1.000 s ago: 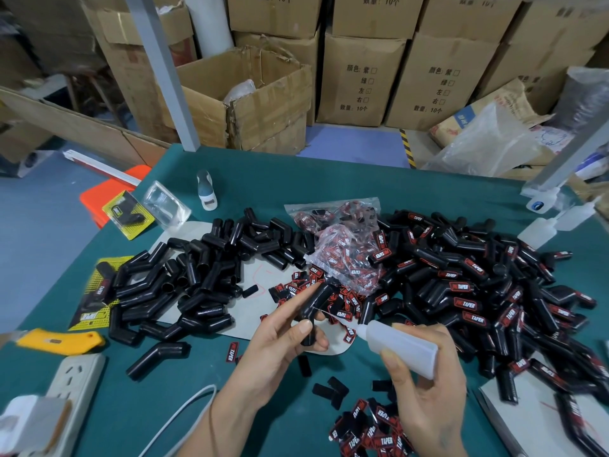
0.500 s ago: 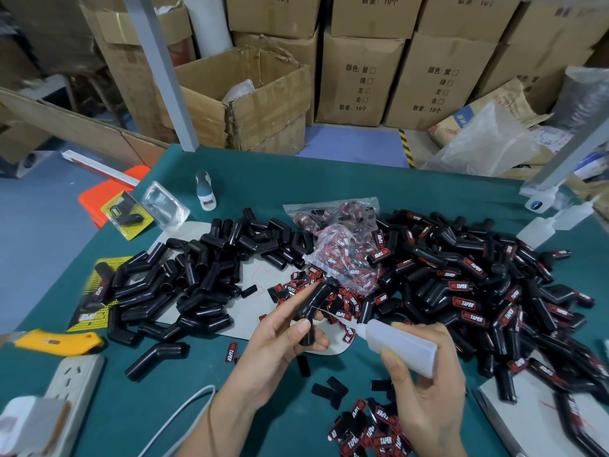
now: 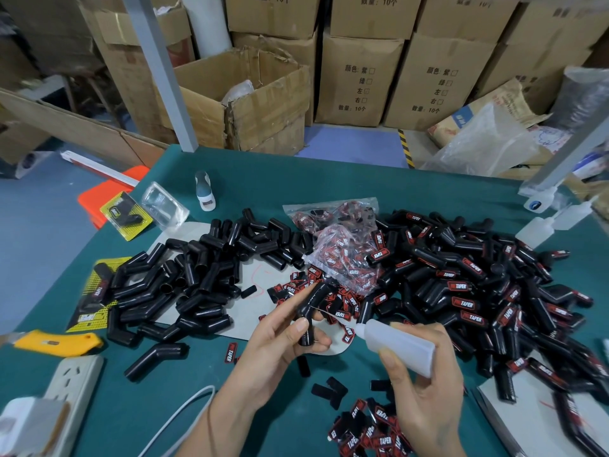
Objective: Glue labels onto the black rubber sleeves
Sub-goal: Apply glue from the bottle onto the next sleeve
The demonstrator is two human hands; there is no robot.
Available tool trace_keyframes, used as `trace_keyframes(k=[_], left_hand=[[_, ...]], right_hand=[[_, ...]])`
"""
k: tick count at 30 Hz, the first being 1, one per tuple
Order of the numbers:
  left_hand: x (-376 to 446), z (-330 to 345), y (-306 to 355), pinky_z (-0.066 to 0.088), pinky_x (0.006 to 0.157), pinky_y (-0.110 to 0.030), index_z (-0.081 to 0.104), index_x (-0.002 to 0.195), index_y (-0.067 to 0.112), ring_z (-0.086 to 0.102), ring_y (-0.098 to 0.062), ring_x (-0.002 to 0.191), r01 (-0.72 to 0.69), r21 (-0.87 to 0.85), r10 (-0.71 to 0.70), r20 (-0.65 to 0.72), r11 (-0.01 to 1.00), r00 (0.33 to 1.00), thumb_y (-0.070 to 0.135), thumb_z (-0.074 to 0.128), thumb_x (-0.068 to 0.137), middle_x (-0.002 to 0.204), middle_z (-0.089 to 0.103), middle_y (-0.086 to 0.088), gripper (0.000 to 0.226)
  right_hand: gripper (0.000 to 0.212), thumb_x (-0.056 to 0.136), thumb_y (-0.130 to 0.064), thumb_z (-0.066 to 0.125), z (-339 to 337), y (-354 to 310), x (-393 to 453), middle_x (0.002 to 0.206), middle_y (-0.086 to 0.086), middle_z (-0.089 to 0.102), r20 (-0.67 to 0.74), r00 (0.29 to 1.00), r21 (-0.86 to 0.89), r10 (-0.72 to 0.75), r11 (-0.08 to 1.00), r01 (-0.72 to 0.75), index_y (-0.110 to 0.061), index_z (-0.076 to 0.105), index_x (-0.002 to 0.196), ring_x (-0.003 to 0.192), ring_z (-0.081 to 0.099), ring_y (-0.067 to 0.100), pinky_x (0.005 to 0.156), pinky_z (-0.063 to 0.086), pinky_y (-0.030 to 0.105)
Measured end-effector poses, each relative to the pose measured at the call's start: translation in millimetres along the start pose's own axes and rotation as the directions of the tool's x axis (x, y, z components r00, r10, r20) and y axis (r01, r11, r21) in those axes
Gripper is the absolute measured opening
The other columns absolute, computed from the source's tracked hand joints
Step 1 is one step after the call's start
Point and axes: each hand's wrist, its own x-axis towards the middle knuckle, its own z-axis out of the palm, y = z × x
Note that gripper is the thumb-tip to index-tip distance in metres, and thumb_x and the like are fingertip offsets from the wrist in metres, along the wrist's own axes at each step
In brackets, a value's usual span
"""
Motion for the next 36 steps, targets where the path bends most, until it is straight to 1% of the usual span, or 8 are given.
trace_keyframes(k=[4,9,13,19,24,28,31,36], left_hand=[[-0.3,-0.4,-0.2,0.062,0.078,-0.039,0.058,0.148,0.013,0.073,-0.034,0.085,0.007,-0.020,-0.007,0.006,1.000,1.000,0.010,0.063,0.093,0.102,0.066,-0.024,0.056],[-0.7,1.4,0.8,0.063,0.078,-0.039,0.059,0.148,0.013,0.074,-0.035,0.087,0.009,-0.041,-0.009,0.012,0.999,1.000,0.010,0.063,0.094,0.107,0.068,-0.017,0.054],[-0.9,0.0,0.9,0.063,0.079,-0.039,0.064,0.144,0.015,0.074,-0.036,0.088,0.022,-0.052,-0.022,0.005,0.998,1.000,0.012,0.066,0.093,0.104,0.066,-0.024,0.052],[-1.4,3.1,4.8,0.063,0.082,-0.038,0.063,0.145,0.020,0.074,-0.033,0.091,0.018,-0.051,-0.014,0.070,0.999,0.997,0.035,0.089,0.083,0.111,0.069,-0.013,0.069],[-1.2,-0.4,2.0,0.063,0.081,-0.039,0.059,0.149,0.014,0.074,-0.036,0.092,0.018,-0.063,-0.017,0.015,0.998,1.000,0.018,0.072,0.092,0.107,0.069,-0.014,0.058],[-1.3,2.0,4.3,0.063,0.083,-0.040,0.059,0.149,0.015,0.074,-0.036,0.094,0.020,-0.050,-0.018,0.032,0.999,0.999,0.033,0.089,0.084,0.107,0.070,-0.016,0.074],[-1.8,1.8,3.7,0.062,0.085,-0.039,0.060,0.148,0.019,0.074,-0.034,0.095,0.012,-0.022,-0.011,0.061,1.000,0.998,0.036,0.088,0.085,0.105,0.073,-0.017,0.070],[-0.2,-0.4,1.0,0.063,0.083,-0.041,0.055,0.150,0.010,0.074,-0.038,0.094,0.013,-0.046,-0.012,0.002,0.999,1.000,0.011,0.065,0.094,0.109,0.069,-0.017,0.057]], right_hand=[[0.033,0.089,-0.036,0.068,-0.8,0.7,-0.6,0.105,-0.014,0.058,-0.005,1.000,-0.001,0.010,1.000,-0.010,-0.050,0.061,0.118,0.096,0.063,0.013,0.074,0.050,0.016],[0.033,0.088,-0.037,0.068,-0.2,-0.4,0.4,0.105,-0.013,0.059,-0.005,1.000,-0.001,0.011,1.000,-0.011,-0.050,0.061,0.118,0.095,0.064,0.014,0.075,0.050,0.019],[0.025,0.093,-0.051,0.067,0.2,-3.5,2.2,0.104,-0.014,0.059,-0.023,0.999,0.004,0.026,1.000,-0.026,-0.050,0.061,0.118,0.095,0.064,0.012,0.075,0.049,0.016],[0.026,0.095,-0.059,0.064,3.1,-5.9,1.9,0.105,-0.012,0.059,-0.009,0.999,0.004,0.039,0.999,-0.039,-0.050,0.061,0.119,0.096,0.064,0.012,0.074,0.050,0.015],[0.026,0.095,-0.058,0.064,1.0,-5.0,2.0,0.105,-0.012,0.059,-0.016,0.999,0.002,0.035,0.999,-0.035,-0.048,0.060,0.119,0.095,0.064,0.013,0.074,0.050,0.017],[0.026,0.095,-0.058,0.064,1.9,-4.7,1.2,0.106,-0.013,0.059,-0.015,0.999,0.003,0.036,0.999,-0.036,-0.048,0.060,0.119,0.096,0.064,0.014,0.074,0.050,0.016],[0.027,0.095,-0.058,0.064,3.8,-4.7,0.1,0.107,-0.013,0.059,-0.009,0.999,0.001,0.036,0.999,-0.036,-0.049,0.061,0.120,0.097,0.064,0.013,0.075,0.050,0.016],[0.026,0.095,-0.057,0.064,1.4,-4.8,1.5,0.106,-0.012,0.059,-0.018,0.999,-0.004,0.026,1.000,-0.026,-0.048,0.061,0.119,0.096,0.064,0.014,0.076,0.049,0.016]])
